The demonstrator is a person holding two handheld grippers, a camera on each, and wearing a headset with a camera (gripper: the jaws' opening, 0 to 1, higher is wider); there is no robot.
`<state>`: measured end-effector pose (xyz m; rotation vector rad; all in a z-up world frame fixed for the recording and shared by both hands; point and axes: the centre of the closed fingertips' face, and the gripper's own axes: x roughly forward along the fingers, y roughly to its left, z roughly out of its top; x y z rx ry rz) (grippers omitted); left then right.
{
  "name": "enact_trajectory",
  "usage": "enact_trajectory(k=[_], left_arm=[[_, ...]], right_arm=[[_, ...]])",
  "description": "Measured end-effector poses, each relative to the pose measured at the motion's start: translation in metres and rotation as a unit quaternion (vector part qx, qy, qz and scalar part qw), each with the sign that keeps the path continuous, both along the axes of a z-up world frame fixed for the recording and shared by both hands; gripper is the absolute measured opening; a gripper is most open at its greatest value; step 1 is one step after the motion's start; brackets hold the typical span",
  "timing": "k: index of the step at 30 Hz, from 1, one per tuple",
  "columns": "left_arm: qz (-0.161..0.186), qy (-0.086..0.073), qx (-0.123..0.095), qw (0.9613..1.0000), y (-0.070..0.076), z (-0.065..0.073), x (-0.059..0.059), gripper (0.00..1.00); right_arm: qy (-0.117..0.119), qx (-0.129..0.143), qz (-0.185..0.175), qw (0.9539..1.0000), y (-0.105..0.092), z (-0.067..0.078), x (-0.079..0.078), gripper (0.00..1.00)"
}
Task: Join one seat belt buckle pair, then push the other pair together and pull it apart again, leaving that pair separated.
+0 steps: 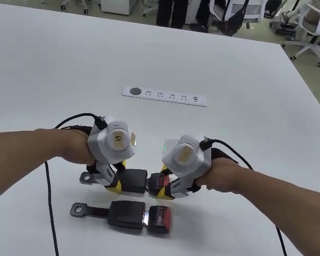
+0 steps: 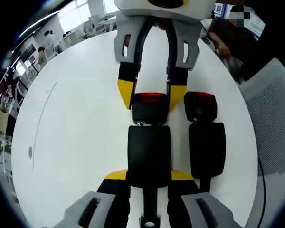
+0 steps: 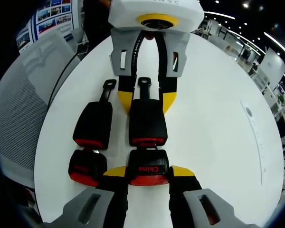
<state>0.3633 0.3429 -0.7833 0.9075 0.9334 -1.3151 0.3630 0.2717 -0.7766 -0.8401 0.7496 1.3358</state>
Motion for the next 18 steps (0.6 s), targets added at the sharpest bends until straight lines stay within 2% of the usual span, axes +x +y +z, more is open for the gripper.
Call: enact_trajectory(k=[4,8,10,14,16,18], left_arm=[[-0.001,-0.001,0.0,1.0,-0.0011,0.0011,-0.0015,0.29],[0.001,0.0,0.0,1.0,-0.0007,0.0005,-0.0011,0.29],[0.002,0.001,0.001,1.0,-0.0006,0.0004,-0.0008,0.3],[0.008,0.004,0.003,1.0,-0.0005,0.0008,-0.0011,0.3],[0.009,0.002,0.001,1.0,-0.0003,0.0011,-0.0015,0.3],[0.011,0.0,-0.001,0.9999,-0.0002,0.0009,-0.0013,0.3]], right_arm=[[-0.001,0.001,0.001,1.0,-0.0004,0.0047,-0.0039,0.28],[-0.001,0.0,0.0,1.0,0.0,-0.003,0.0009,0.28],[-0.002,0.0,0.0,1.0,0.0001,-0.0025,-0.0028,0.28],[-0.003,-0.001,0.0,1.0,-0.0011,-0.0017,0.0003,0.29],[-0.003,0.0,0.0,1.0,-0.0018,0.0053,-0.0045,0.29],[-0.004,-0.001,0.003,1.0,-0.003,-0.0003,-0.0011,0.29]])
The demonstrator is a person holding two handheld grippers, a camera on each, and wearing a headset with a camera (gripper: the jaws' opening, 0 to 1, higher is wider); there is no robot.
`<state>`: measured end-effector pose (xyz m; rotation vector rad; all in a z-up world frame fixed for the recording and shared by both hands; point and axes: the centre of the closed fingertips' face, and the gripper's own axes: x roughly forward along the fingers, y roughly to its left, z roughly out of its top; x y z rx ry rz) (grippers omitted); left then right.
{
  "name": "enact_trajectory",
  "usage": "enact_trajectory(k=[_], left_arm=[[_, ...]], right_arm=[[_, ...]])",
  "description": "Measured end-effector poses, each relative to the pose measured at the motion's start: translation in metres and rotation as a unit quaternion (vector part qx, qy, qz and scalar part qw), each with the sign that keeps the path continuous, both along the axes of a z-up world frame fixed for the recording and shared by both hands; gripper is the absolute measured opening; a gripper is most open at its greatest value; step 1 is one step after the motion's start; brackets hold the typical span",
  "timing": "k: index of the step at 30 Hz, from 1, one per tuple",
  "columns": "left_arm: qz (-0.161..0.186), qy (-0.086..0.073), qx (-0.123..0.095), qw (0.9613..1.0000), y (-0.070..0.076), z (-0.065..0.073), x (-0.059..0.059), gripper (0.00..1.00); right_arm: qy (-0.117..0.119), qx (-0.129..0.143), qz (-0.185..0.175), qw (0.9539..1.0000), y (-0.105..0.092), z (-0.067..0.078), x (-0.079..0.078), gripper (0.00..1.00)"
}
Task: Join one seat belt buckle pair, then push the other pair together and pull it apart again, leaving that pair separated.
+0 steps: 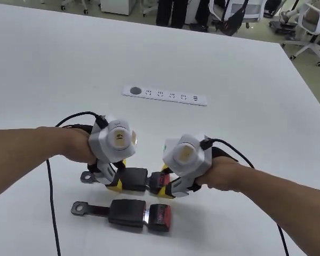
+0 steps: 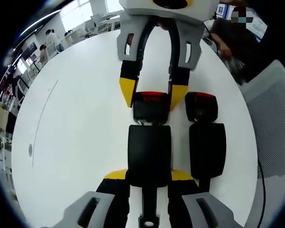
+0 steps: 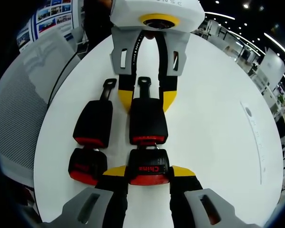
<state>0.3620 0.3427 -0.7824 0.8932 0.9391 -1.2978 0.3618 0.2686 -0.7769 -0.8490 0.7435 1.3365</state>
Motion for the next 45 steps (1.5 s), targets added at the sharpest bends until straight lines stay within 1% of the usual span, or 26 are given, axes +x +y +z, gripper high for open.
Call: enact_trajectory(k=[2,4,6,7,8,9,11,14,16,20,22,24,27,31,35,38,45], left_arm=[[0.002,0.0,0.001,1.0,0.0,0.0,0.0,0.3],[0.001,0.0,0.001,1.0,0.0,0.0,0.0,0.31],[0.002,0.001,0.003,1.0,0.0,0.0,0.0,0.31],[0.001,0.002,0.004,1.0,0.0,-0.001,0.0,0.31],[0.002,0.004,0.005,1.0,0.0,-0.001,0.0,0.31],[0.003,0.005,0.007,1.0,0.0,-0.001,0.0,0.31],[0.004,0.008,0.01,0.9999,0.0,-0.002,0.001,0.31],[0.0,0.01,0.014,0.9999,0.0,-0.002,0.0,0.31],[0.0,0.011,0.016,0.9998,0.0,-0.002,0.0,0.31],[0.001,0.012,0.017,0.9998,0.0,-0.002,0.0,0.31],[0.003,0.013,0.017,0.9998,0.0,-0.002,0.0,0.31],[0.003,0.013,0.018,0.9997,0.0,-0.002,0.0,0.31],[0.004,0.014,0.019,0.9997,0.0,-0.001,0.0,0.32],[0.005,0.014,0.02,0.9997,-0.002,0.0,-0.003,0.32],[0.004,0.014,0.023,0.9996,-0.002,0.0,-0.003,0.32],[0.004,0.015,0.024,0.9996,-0.001,-0.002,-0.001,0.32],[0.004,0.015,0.026,0.9996,-0.001,-0.001,-0.001,0.32]], right_arm=[[0.0,-0.005,0.001,1.0,-0.003,0.001,-0.001,0.29],[0.001,-0.006,0.002,1.0,-0.006,-0.003,0.002,0.3],[0.001,-0.01,0.003,0.9999,-0.011,0.001,-0.001,0.3],[0.001,-0.013,0.004,0.9999,-0.014,-0.001,0.0,0.3],[0.0,-0.013,0.004,0.9999,-0.015,-0.002,0.0,0.3],[0.003,-0.008,0.003,1.0,-0.016,-0.001,0.001,0.3],[0.007,-0.006,-0.001,1.0,-0.017,0.0,0.0,0.3],[0.006,-0.006,0.004,1.0,-0.017,-0.002,0.0,0.3],[0.006,-0.005,0.005,1.0,-0.016,0.0,-0.001,0.3],[0.008,-0.006,0.006,0.9999,-0.017,-0.001,0.0,0.3],[0.008,-0.007,0.007,0.9999,-0.021,-0.003,-0.002,0.3],[0.008,-0.008,0.006,0.9999,-0.022,0.001,-0.002,0.3],[0.008,-0.01,0.007,0.9999,-0.024,-0.001,-0.001,0.3],[0.009,-0.012,0.003,0.9999,-0.029,-0.003,0.0,0.3],[0.005,-0.014,0.006,0.9999,-0.033,-0.001,-0.002,0.3],[0.006,-0.017,0.004,0.9998,-0.038,-0.004,0.001,0.31],[0.006,-0.024,0.003,0.9997,-0.05,-0.003,0.0,0.31]])
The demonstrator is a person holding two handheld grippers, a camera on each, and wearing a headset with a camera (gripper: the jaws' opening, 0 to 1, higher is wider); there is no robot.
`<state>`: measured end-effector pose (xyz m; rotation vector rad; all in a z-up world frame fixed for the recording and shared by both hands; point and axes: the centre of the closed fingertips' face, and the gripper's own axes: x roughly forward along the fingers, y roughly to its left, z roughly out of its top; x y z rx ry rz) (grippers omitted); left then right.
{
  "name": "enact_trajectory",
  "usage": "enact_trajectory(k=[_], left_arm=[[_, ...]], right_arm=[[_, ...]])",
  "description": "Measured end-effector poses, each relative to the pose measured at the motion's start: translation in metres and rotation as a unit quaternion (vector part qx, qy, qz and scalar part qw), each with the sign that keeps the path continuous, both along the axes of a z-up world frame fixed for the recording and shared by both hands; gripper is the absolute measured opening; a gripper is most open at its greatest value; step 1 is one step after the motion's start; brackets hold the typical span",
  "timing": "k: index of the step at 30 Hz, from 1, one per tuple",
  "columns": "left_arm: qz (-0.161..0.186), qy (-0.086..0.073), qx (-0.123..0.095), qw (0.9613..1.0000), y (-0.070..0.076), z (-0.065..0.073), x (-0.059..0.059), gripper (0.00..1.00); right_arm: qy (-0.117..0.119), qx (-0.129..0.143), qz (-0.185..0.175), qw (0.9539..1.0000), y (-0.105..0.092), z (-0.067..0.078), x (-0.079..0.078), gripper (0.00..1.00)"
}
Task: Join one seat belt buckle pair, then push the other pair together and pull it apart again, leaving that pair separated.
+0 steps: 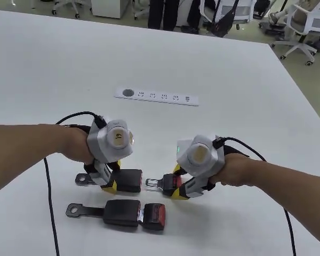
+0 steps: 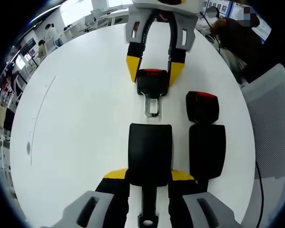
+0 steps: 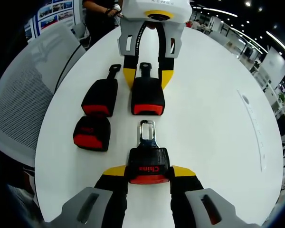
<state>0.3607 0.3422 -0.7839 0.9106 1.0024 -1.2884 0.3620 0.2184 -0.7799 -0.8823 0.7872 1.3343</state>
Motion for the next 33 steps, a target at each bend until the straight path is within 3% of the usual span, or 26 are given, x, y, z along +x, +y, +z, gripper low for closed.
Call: enact_trajectory(k=[15,33], left_arm=[[-0.005,-0.002,-0.001,1.0,0.0,0.001,0.0,0.32],[-0.007,-0.005,-0.011,0.9999,-0.001,0.001,0.0,0.34]], right_arm=[[0.004,-0.012,-0.001,0.9999,-0.023,0.0,-0.002,0.31],[0.006,-0.018,0.0,0.9998,-0.031,-0.002,-0.003,0.33]])
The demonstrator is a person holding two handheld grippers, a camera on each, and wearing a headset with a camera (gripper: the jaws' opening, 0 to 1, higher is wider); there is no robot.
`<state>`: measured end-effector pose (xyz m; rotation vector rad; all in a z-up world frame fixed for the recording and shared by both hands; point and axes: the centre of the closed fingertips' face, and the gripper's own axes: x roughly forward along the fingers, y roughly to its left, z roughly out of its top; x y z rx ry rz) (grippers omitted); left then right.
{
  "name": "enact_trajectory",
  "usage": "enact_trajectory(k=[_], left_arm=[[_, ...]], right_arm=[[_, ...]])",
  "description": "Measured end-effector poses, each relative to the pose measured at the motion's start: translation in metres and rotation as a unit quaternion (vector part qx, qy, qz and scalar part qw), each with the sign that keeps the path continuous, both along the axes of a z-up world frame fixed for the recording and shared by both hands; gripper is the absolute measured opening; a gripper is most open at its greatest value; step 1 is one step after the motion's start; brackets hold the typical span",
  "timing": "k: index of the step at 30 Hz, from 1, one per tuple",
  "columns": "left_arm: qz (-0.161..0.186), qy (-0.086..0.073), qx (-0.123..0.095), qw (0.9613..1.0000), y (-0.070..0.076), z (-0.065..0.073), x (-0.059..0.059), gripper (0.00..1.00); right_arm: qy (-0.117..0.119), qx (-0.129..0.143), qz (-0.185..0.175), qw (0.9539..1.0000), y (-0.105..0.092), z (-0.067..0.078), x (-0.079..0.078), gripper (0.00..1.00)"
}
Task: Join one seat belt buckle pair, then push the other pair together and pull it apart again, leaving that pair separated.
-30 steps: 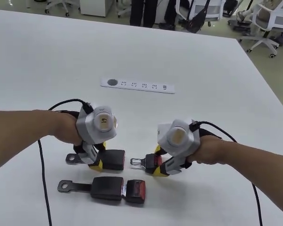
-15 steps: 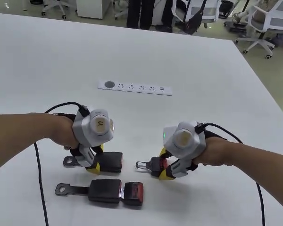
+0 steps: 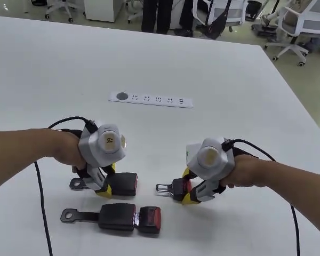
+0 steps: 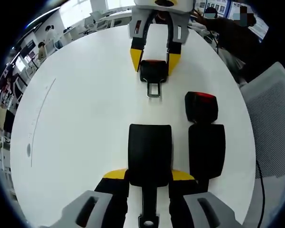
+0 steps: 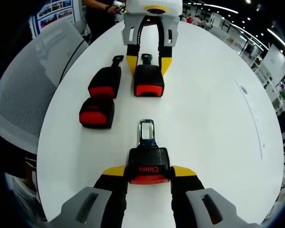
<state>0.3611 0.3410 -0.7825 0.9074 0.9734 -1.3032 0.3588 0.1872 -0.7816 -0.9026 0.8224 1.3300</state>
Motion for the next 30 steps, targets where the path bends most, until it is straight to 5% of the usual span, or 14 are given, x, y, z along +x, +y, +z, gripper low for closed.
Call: enact_trajectory(k=[9,21,30], left_arm=[[0.012,-0.013,-0.007,0.9998,0.002,0.002,0.003,0.36],[0.071,-0.014,-0.046,0.9963,0.009,0.016,-0.001,0.42],[0.126,-0.017,-0.084,0.9884,0.024,0.025,-0.009,0.48]], right_arm=[[-0.002,0.012,-0.02,0.9997,-0.005,0.007,0.003,0.44],[-0.019,0.018,-0.033,0.9991,-0.017,0.021,0.001,0.54],[-0.025,0.031,-0.052,0.9978,-0.026,0.028,-0.008,0.62]])
